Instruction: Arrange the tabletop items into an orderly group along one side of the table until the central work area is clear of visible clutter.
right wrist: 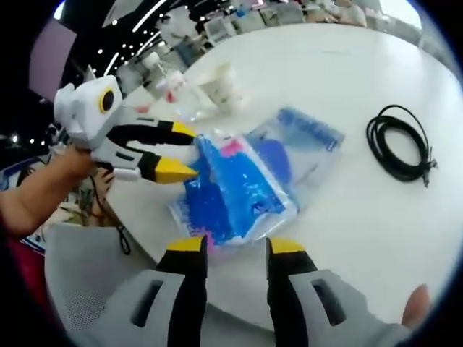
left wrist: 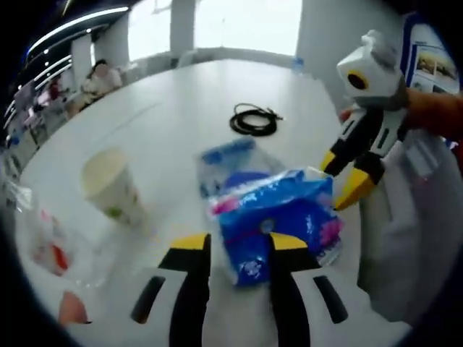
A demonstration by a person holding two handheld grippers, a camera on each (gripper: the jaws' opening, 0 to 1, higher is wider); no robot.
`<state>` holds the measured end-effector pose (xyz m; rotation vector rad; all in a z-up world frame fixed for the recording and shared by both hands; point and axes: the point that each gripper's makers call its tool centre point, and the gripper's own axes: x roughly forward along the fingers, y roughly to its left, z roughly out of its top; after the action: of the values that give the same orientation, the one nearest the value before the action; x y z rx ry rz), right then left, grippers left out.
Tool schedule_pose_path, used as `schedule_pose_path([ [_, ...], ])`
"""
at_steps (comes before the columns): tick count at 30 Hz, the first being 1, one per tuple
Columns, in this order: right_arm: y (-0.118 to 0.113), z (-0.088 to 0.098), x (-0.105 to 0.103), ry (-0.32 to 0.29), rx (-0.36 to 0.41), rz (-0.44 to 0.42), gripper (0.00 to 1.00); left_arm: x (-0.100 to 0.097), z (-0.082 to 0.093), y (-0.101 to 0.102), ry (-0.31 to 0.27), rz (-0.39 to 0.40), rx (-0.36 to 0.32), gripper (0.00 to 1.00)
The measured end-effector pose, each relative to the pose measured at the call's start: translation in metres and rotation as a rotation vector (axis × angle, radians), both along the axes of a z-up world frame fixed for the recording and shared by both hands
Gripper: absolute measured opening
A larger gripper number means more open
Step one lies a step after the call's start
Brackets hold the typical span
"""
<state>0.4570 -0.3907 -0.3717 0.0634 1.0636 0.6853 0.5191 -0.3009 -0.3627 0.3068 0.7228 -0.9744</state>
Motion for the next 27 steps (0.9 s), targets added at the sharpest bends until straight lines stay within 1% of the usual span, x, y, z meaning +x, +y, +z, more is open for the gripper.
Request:
schedule_pose_path([
  [3,-0.002,-0.001,0.003,-0.012,-0.017,0.004,0.26,0.001,-0.001,0.000,-0.003,0.000,0.007,0.25],
  [8,-0.006,-0.003,0.005,-0.023,-0.040,0.017,0.17,0.002,0.000,0.003,0.005,0.015,0.012,0.17],
  [13,-0.010,-0.002,0.008,-0.033,-0.047,0.023,0.12,0.003,0.001,0.005,0.014,0.027,0.012,0.10],
  [20,-0.015,0.000,0.012,-0.047,-0.055,0.026,0.08,0.002,-0.002,0.002,0.021,0.029,0.016,0.07],
  [22,-0.016,0.001,0.013,-0.048,-0.054,0.027,0.07,0.001,-0.002,0.002,0.022,0.030,0.016,0.04],
  [27,-0.020,0.003,0.015,-0.056,-0.052,0.025,0.04,0.001,-0.001,0.002,0.021,0.031,0.018,0.00],
])
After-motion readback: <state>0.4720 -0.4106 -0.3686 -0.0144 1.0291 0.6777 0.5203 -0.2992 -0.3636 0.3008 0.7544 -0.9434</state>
